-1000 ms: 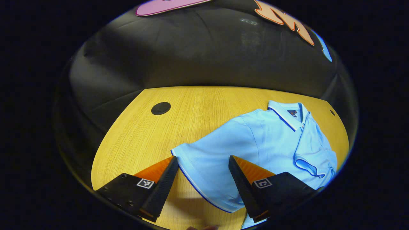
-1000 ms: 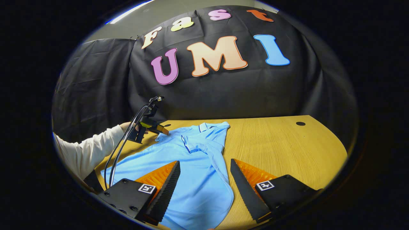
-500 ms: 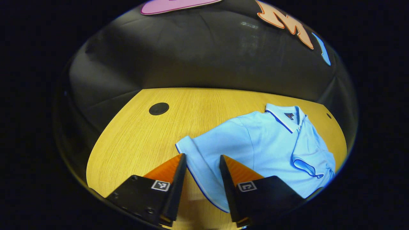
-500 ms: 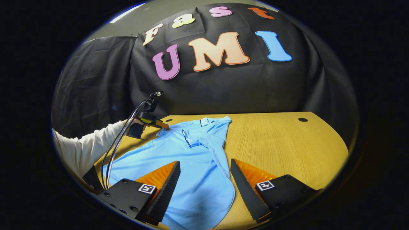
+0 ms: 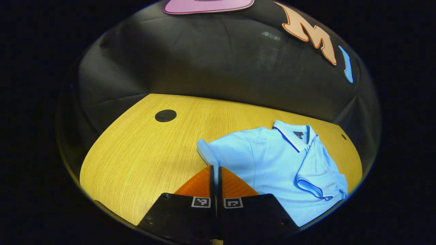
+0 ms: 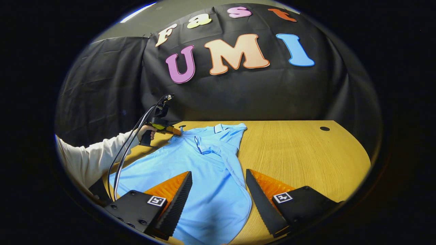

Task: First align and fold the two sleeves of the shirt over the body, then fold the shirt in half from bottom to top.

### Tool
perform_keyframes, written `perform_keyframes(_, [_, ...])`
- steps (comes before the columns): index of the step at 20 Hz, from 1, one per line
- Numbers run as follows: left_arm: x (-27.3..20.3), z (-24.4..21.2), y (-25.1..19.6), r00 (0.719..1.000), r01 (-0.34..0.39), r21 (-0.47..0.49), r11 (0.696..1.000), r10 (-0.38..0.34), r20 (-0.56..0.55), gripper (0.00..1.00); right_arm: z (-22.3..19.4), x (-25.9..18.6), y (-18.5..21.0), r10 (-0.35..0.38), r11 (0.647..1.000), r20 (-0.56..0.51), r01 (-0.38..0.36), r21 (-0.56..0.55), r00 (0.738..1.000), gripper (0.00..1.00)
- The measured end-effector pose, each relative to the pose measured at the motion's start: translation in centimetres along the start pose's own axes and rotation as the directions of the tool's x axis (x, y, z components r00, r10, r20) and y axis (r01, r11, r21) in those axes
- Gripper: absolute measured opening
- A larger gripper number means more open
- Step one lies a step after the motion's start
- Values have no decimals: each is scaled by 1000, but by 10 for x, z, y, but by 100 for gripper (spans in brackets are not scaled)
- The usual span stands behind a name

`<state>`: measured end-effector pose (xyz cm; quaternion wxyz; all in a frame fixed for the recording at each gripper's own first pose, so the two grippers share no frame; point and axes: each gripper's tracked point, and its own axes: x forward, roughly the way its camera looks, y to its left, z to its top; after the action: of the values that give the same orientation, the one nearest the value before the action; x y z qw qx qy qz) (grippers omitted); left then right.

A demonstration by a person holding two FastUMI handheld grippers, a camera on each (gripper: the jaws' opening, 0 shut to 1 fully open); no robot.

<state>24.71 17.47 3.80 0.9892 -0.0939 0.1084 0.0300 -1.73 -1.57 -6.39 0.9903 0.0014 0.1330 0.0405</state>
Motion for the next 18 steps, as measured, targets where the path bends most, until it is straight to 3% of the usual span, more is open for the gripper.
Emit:
perform_keyframes(3, [-9, 20, -22, 999, 37, 11, 999, -38, 38, 0, 6, -4, -4, -5, 1000, 11, 5, -12, 1000, 98])
perform_keyframes(5, [-21, 37, -57, 992, 109, 9, 994, -109, 62, 0, 6, -6, -5, -3, 1000, 13, 3, -10, 1000, 94])
perform_keyframes(9, [-40, 58, -132, 965, 236, 51, 970, -240, 103, 0, 3, -6, -4, -4, 1000, 1, 5, -18, 1000, 98])
perform_keyframes(16, [-51, 39, -264, 918, 387, 129, 913, -394, 38, 0, -9, -9, -1, 23, 1000, -21, -23, -3, 1000, 98])
perform_keyframes(18, [-48, 24, -289, 913, 400, 167, 901, -407, 9, 0, -6, -9, 3, 32, 999, -15, -32, -1, 999, 98])
